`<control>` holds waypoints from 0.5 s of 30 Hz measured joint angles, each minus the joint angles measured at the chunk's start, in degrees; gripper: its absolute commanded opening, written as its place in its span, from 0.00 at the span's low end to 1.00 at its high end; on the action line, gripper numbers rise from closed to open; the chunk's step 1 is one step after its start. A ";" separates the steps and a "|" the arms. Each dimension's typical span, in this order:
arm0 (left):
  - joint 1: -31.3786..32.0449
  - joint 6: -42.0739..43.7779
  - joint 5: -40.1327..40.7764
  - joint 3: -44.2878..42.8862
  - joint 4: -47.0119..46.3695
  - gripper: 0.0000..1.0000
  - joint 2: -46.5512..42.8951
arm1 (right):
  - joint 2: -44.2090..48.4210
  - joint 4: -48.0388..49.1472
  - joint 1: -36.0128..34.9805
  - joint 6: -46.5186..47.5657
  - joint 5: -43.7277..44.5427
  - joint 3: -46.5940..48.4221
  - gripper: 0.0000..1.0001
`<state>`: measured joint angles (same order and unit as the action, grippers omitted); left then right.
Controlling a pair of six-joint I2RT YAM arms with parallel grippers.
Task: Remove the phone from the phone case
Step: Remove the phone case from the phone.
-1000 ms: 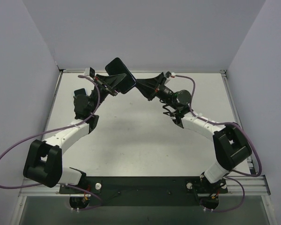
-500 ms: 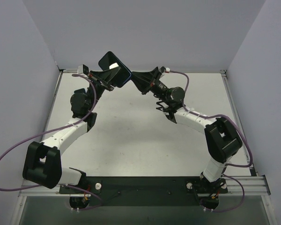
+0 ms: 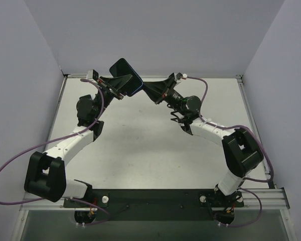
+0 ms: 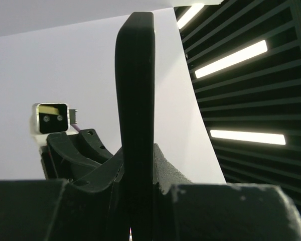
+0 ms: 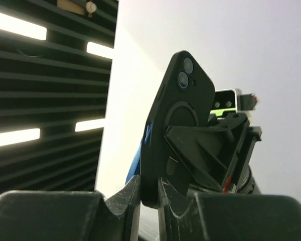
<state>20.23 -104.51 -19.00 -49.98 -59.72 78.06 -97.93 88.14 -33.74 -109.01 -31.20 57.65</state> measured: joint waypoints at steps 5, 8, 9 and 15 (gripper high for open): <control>-0.28 -0.04 -0.81 0.00 0.42 0.00 0.02 | 6.99 -17.00 0.59 14.05 -1.27 1.09 0.00; -0.31 -0.17 -1.29 0.00 -0.07 0.00 0.07 | 10.23 -28.85 0.70 22.62 -1.81 3.39 0.06; -0.31 -0.15 -1.51 0.00 -0.09 0.00 0.07 | 10.73 -30.71 0.74 24.09 -2.12 3.87 0.07; -0.31 0.83 -1.44 0.11 0.04 0.00 0.61 | 10.32 -38.07 1.77 29.64 -5.27 7.45 0.12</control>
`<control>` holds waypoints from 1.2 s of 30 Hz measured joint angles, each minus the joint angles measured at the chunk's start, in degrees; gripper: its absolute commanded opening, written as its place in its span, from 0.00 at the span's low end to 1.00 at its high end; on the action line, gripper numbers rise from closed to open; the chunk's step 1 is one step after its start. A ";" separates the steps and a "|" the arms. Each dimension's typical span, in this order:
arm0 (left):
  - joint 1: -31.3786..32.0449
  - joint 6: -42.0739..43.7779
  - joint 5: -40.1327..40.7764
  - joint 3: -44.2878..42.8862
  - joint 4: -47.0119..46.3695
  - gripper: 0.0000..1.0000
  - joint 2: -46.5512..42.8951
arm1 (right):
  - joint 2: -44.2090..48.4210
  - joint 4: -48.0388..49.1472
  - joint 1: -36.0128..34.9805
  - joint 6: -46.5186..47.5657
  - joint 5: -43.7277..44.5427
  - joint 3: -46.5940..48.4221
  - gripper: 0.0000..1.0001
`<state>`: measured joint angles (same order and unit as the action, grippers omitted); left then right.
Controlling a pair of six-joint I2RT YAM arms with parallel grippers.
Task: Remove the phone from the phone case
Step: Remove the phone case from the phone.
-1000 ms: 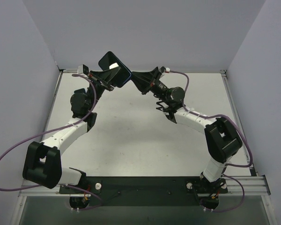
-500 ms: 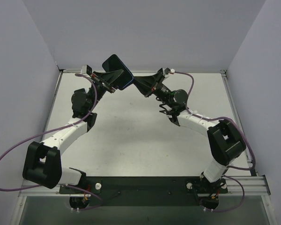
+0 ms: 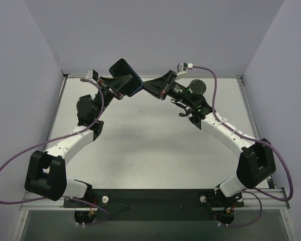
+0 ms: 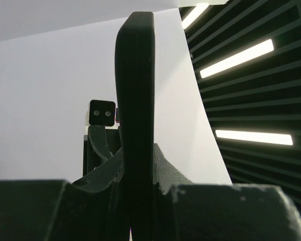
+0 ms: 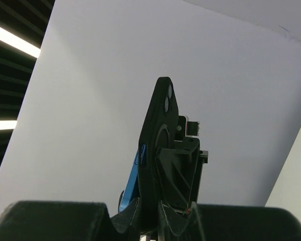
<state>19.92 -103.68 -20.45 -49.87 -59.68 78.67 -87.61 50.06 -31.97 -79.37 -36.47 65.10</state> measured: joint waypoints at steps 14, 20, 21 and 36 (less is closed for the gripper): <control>0.02 4.57 1.42 0.11 0.83 0.00 1.68 | -9.44 -2.03 1.75 0.46 -10.71 9.53 0.05; 0.61 4.20 0.85 0.17 0.37 0.00 3.45 | -9.16 4.17 2.71 -3.04 -10.84 5.27 0.00; 0.81 4.37 0.35 0.35 0.39 0.00 3.72 | -8.46 4.17 2.93 -2.99 -10.69 4.09 0.00; 7.48 15.58 -10.78 5.38 12.98 0.90 3.39 | 6.14 -36.65 2.69 21.88 -2.23 -2.69 0.00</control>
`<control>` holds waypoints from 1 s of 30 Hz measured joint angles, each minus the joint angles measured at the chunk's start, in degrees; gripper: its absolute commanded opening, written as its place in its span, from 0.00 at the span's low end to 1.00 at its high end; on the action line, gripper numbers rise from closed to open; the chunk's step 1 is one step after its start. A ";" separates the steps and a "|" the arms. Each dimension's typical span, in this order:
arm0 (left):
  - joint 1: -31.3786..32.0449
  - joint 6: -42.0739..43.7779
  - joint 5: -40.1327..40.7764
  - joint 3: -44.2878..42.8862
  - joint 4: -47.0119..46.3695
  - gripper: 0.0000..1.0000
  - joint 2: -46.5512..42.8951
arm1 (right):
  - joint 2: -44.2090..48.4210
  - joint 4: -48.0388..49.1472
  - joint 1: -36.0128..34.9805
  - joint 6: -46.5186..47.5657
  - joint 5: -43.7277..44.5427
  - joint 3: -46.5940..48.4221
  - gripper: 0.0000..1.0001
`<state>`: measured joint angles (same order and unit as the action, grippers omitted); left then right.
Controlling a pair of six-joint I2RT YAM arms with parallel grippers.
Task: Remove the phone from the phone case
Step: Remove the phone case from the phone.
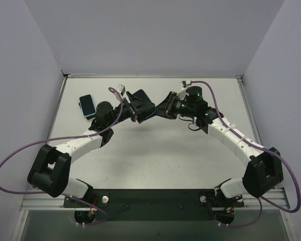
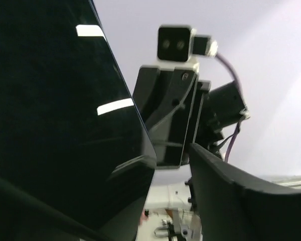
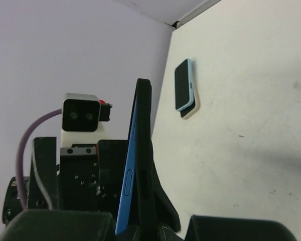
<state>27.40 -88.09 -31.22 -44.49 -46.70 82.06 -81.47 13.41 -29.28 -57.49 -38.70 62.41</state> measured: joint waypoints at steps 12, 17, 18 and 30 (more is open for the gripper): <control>3.63 21.16 -7.02 -2.10 26.23 0.97 -4.31 | 7.23 -18.60 0.76 11.69 13.70 -0.15 0.00; 4.48 27.52 -3.13 -3.10 34.69 0.97 -3.80 | 7.58 -23.21 1.05 16.70 19.76 0.48 0.00; 4.76 28.59 -2.29 -3.10 36.17 0.97 -3.54 | 7.61 -24.13 0.85 17.73 21.07 0.50 0.00; 4.09 32.96 3.82 -2.14 44.54 0.97 -4.70 | 7.65 -26.38 -9.44 25.75 37.31 -5.97 0.00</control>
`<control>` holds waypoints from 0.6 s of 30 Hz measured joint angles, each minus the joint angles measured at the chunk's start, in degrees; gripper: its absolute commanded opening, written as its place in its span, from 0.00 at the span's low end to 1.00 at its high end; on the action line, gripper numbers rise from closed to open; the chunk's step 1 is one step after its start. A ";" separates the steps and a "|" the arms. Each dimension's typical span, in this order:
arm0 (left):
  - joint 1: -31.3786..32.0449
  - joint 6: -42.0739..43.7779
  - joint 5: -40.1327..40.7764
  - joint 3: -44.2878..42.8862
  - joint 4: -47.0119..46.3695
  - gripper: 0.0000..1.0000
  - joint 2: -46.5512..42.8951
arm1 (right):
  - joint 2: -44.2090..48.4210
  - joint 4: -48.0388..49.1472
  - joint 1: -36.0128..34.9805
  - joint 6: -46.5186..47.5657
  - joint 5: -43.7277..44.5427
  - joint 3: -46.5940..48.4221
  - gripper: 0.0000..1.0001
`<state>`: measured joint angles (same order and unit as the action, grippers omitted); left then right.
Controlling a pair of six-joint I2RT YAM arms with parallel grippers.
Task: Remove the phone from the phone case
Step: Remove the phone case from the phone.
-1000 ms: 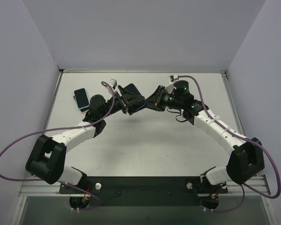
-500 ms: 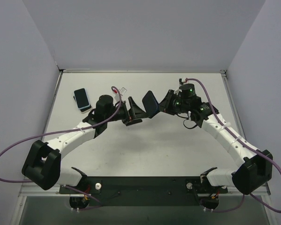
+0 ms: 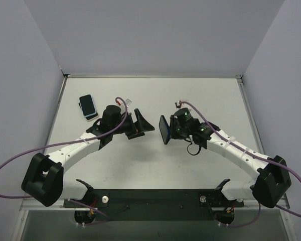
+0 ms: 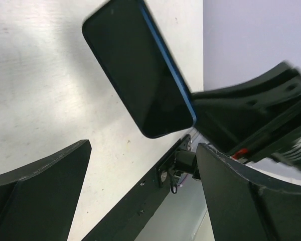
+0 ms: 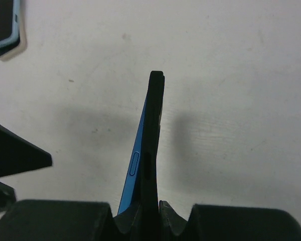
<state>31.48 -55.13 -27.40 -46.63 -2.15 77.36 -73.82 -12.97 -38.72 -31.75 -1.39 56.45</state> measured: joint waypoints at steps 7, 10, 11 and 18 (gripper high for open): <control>-4.63 -1.51 1.07 6.16 0.09 0.97 -5.64 | -0.44 4.28 -11.54 4.37 14.19 -11.91 0.09; -5.55 -1.86 1.07 6.88 0.11 0.97 -5.77 | -0.92 8.09 -12.72 4.42 16.20 -15.30 0.23; -5.66 -1.99 1.05 6.97 0.09 0.97 -5.77 | -1.16 9.25 -12.76 4.37 16.57 -15.78 0.24; -5.70 -2.60 0.94 7.04 0.00 0.98 -5.73 | -4.63 14.64 -12.76 3.76 18.45 -16.72 0.25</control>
<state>25.78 -57.74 -26.46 -39.59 -2.15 71.64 -78.46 1.67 -51.48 -27.99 17.06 39.72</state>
